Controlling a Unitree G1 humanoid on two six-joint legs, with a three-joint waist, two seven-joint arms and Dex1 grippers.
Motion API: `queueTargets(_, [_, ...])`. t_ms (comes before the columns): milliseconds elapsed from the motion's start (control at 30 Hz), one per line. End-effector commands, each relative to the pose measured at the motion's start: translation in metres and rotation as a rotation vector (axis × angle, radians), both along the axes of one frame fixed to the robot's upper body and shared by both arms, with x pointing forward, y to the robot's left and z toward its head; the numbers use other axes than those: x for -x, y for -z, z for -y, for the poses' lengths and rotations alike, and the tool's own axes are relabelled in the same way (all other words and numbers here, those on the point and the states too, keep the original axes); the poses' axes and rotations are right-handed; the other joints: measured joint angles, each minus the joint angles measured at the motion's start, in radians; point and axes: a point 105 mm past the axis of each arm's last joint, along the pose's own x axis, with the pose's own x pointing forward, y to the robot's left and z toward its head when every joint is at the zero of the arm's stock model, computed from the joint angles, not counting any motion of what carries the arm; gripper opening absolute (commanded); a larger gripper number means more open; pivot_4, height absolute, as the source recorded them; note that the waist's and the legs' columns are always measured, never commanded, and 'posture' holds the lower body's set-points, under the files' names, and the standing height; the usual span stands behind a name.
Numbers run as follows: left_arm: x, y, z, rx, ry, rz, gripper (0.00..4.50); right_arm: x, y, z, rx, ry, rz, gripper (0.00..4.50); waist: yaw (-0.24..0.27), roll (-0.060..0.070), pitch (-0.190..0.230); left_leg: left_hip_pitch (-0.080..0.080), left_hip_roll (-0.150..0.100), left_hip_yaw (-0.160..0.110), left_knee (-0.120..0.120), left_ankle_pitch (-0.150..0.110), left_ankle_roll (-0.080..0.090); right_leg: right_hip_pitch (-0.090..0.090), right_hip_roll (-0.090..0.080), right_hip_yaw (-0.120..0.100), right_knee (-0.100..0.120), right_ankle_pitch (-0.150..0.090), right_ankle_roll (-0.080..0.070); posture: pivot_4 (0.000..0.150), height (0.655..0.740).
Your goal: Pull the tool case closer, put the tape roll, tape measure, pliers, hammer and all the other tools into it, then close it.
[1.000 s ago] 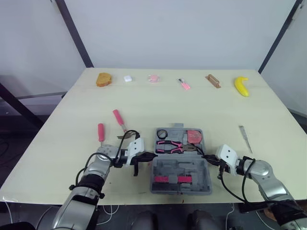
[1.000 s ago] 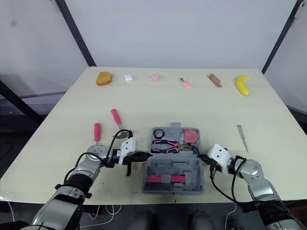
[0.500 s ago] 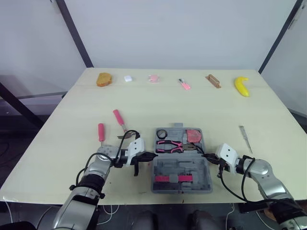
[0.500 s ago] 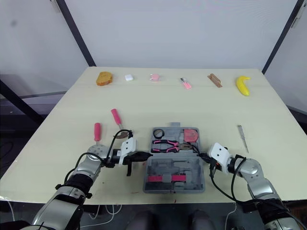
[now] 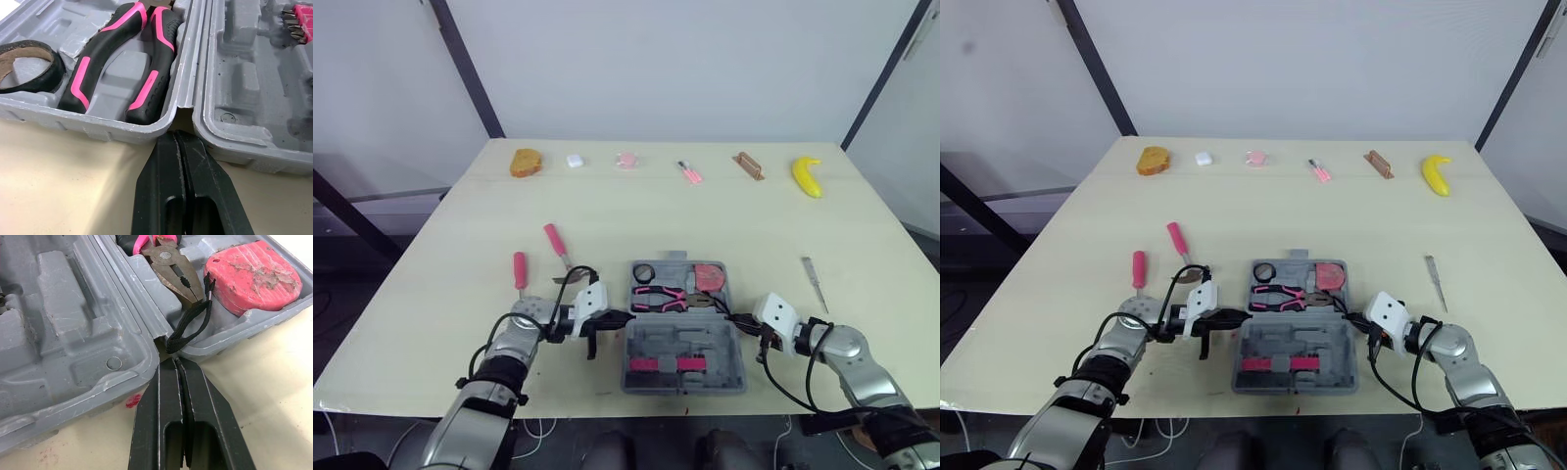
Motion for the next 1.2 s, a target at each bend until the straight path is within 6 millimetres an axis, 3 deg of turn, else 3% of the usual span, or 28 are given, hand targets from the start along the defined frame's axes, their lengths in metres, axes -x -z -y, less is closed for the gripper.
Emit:
queueTargets(33, [-0.0055, -0.0014, 0.0059, 0.001, -0.013, 0.025, 0.00, -0.0025, -0.0136, -0.0146, -0.033, -0.049, 0.063, 0.02, 0.000, 0.000, 0.000, 0.000, 0.000, 0.000, 0.000, 0.000, 0.000, 0.000, 0.000, 0.000, 0.000, 0.000, 0.000, 0.150, 0.7400])
queueTargets(1200, [-0.0031, 0.0012, 0.0051, -0.012, -0.003, 0.016, 0.00, 0.0022, -0.0088, -0.0200, -0.036, -0.060, 0.044, 0.02, -0.001, 0.000, 0.000, 0.001, 0.000, 0.000, 0.000, 0.000, 0.000, 0.000, 0.000, 0.000, 0.002, 0.000, 0.000, 0.150, 0.7400])
